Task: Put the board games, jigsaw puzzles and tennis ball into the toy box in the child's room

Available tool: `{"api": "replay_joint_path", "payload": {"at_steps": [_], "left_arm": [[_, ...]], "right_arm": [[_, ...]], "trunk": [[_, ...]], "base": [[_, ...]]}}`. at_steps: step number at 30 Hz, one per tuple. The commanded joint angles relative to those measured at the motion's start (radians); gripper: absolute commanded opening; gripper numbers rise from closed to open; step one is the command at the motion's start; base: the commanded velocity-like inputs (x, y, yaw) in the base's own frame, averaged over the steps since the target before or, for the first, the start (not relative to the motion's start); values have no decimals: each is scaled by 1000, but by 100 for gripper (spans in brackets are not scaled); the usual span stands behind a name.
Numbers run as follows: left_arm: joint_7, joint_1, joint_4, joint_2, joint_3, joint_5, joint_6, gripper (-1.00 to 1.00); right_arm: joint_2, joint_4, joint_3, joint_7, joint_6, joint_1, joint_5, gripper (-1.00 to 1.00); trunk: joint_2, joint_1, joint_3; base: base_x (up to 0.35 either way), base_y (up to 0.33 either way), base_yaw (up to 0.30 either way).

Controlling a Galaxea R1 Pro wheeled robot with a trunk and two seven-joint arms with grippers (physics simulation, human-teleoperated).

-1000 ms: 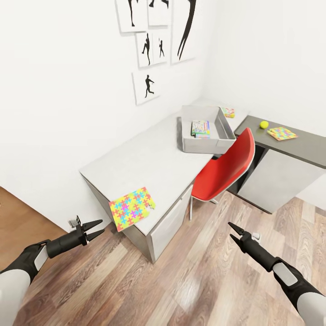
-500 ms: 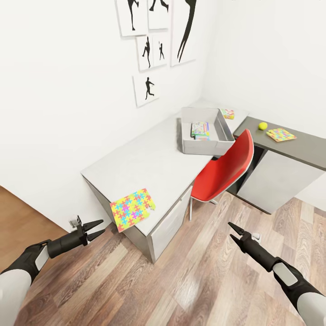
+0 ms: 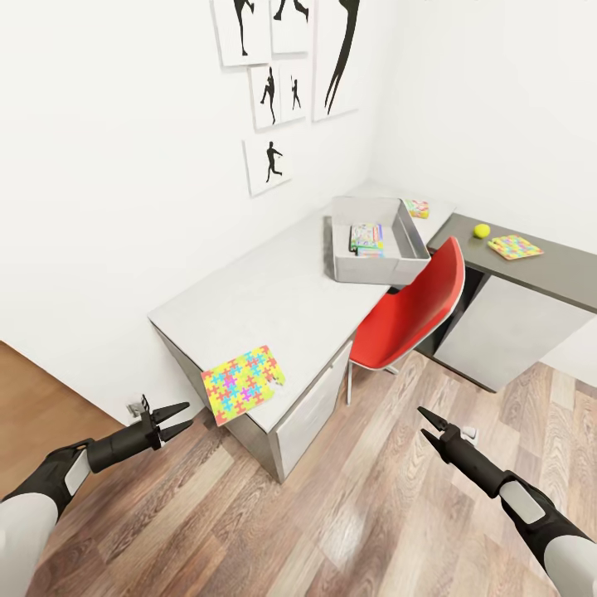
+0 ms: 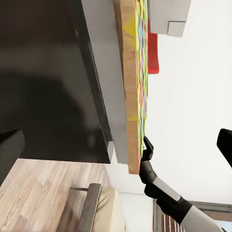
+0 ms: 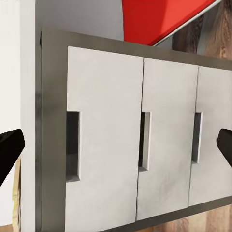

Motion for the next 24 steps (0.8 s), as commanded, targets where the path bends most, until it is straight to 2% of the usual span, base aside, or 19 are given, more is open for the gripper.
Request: {"api": "replay_joint_path", "payload": {"at_steps": [1,6,15,24], "left_arm": [[-2,-1,0,0,1,0,11,100],[-2,0,0,-1,1,0,10,100],[-3,0,0,-1,1,0,9,100],[-1,0,0,-1,1,1,10,100]], "right_arm": [[0,1,-1,1,8,-1,-6,100],[0,1,-1,1,8,-1,-7,100],[0,1,-1,1,8,-1,-6,100],[0,1,0,1,8,-1,-7,100]], "trunk": [[-1,0,-1],[-1,0,-1],[-1,0,-1],[-1,0,-1]], "base": [[106,-6,0],[120,-48,0],[15,-16,0],[1,-156,0]]}}
